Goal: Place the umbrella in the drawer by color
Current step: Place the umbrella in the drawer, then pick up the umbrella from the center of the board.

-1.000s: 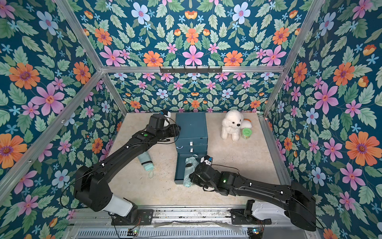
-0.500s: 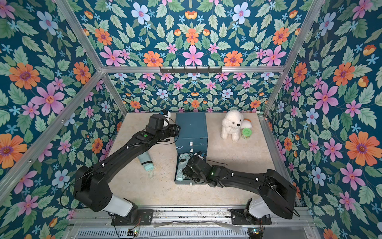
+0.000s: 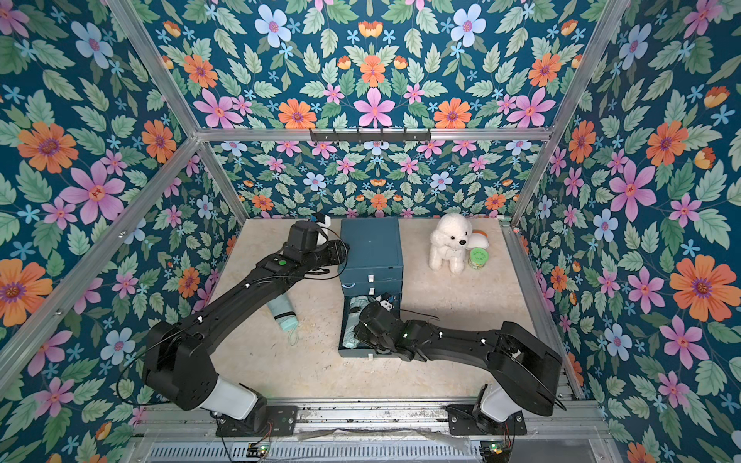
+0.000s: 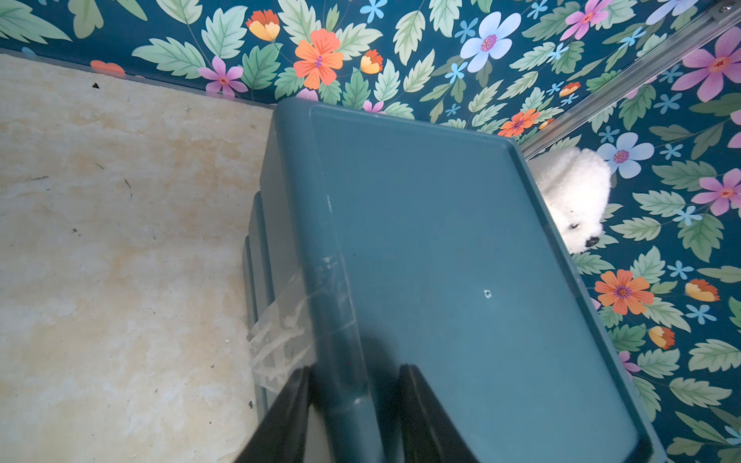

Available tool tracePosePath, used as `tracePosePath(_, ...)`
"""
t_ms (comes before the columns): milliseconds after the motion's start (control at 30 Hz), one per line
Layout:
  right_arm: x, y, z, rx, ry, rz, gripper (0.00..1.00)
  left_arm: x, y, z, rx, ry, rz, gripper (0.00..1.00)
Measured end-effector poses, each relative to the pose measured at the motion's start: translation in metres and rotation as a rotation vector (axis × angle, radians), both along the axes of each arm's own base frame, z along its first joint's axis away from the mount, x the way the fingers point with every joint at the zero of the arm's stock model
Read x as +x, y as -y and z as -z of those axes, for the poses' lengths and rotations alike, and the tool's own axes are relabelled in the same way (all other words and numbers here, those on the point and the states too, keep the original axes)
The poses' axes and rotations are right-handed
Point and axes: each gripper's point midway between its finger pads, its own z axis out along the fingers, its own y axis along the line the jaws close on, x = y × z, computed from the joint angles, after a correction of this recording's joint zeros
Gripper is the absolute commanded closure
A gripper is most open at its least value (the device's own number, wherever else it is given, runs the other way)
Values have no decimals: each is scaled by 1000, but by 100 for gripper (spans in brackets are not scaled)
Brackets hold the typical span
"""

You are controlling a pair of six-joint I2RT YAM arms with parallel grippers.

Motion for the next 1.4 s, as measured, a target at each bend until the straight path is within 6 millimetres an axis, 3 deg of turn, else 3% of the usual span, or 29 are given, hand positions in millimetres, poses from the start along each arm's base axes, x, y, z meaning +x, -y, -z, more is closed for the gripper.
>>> tracePosePath(167,0,0,15,-28,-7,-9,100,0,0,-1,0,3,-1,60)
tracePosePath(233,-1,0,21,-41,-11,-17,84,0,0,0,0,4,-1,60)
tracePosePath(300,-1,-1,26,-57,-18,-27,60,0,0,0,0,4,-2,60)
tracePosePath(333,-1,-2,26,-60,-16,-30,58,0,0,0,0,4,-2,60)
tracePosePath(433,1,-5,16,-65,15,-47,54,1,0,1,1,3,-3,60)
tracePosePath(567,3,-7,-12,-58,82,-52,46,1,-1,1,3,3,-5,59)
tracePosePath(733,3,-1,-37,-103,156,-43,45,1,-1,-1,0,12,-9,57)
tracePosePath(933,-24,-1,-63,-146,274,-107,46,-1,-14,-5,23,26,-61,50)
tracePosePath(1067,-38,-11,-83,-115,360,-166,38,-6,-32,-12,26,10,-98,47)
tracePosePath(1267,-35,-37,-97,-122,448,-231,30,-8,-64,-39,23,24,-173,47)
tracePosePath(1400,-32,-57,-100,-132,483,-267,30,-15,-79,-41,16,22,-194,46)
